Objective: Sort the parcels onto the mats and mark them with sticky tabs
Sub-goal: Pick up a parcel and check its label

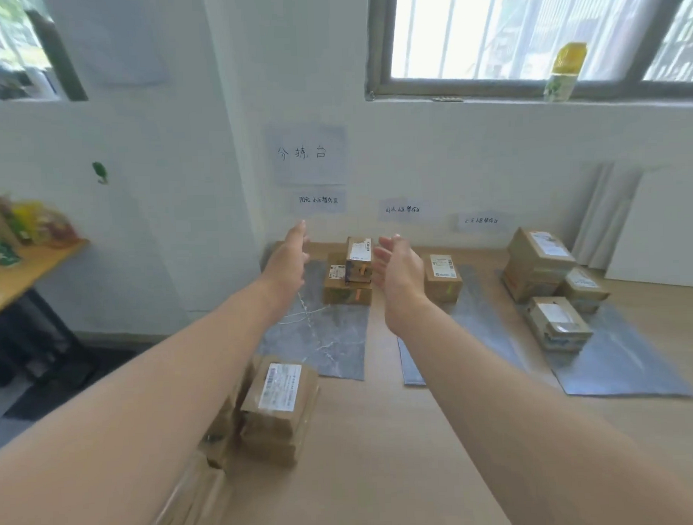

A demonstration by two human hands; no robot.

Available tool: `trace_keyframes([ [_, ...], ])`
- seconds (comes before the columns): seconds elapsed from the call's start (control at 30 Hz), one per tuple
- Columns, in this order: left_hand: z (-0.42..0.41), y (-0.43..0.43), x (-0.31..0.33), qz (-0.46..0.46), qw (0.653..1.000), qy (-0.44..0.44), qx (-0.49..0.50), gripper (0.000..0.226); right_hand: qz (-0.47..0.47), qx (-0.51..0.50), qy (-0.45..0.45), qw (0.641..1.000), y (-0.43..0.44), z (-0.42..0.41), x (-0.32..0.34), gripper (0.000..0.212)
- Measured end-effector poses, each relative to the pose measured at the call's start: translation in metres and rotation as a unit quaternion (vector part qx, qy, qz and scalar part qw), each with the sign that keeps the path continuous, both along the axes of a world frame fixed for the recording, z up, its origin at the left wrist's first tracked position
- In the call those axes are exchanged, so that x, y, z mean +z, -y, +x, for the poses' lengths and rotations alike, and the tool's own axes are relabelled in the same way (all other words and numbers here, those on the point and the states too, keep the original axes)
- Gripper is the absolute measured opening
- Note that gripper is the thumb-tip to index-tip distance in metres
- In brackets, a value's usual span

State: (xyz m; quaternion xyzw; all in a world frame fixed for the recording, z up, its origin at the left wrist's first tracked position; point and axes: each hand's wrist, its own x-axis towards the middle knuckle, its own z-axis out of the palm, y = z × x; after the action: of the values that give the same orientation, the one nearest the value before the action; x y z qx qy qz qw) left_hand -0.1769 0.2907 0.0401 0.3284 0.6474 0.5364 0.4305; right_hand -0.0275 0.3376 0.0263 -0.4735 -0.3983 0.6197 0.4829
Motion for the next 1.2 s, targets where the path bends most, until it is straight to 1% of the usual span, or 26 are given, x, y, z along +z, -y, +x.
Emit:
trace_keyframes([
  [0.13,0.003,0.061,0.007,0.013,0.999,-0.01,-0.036,0.064,0.007,-0.029,-0.015,0.999,0.067,-0.002,0.004,0.027],
  [0.23,-0.003,0.105,0.01,0.015,0.998,-0.011,-0.054,0.064,0.009,-0.035,-0.003,0.999,0.111,-0.007,0.006,0.031],
  [0.33,-0.009,0.14,0.011,0.015,0.999,-0.003,-0.046,0.058,0.011,-0.038,0.007,0.999,0.149,-0.012,0.009,0.03],
  [0.5,-0.019,0.175,0.006,0.019,0.999,0.012,-0.042,0.062,0.01,-0.026,0.037,0.999,0.183,-0.017,0.004,0.033],
  [0.73,-0.024,0.187,-0.014,-0.004,0.999,0.035,-0.008,0.062,-0.011,-0.001,0.063,0.998,0.194,-0.02,-0.02,0.031],
  [1.07,-0.019,0.173,-0.081,-0.084,0.995,0.04,0.023,0.057,-0.073,0.054,0.09,0.992,0.179,-0.018,-0.072,0.03],
  [1.2,-0.028,0.157,-0.112,-0.13,0.991,-0.006,0.022,0.057,-0.104,0.073,0.103,0.987,0.161,-0.024,-0.104,0.036],
])
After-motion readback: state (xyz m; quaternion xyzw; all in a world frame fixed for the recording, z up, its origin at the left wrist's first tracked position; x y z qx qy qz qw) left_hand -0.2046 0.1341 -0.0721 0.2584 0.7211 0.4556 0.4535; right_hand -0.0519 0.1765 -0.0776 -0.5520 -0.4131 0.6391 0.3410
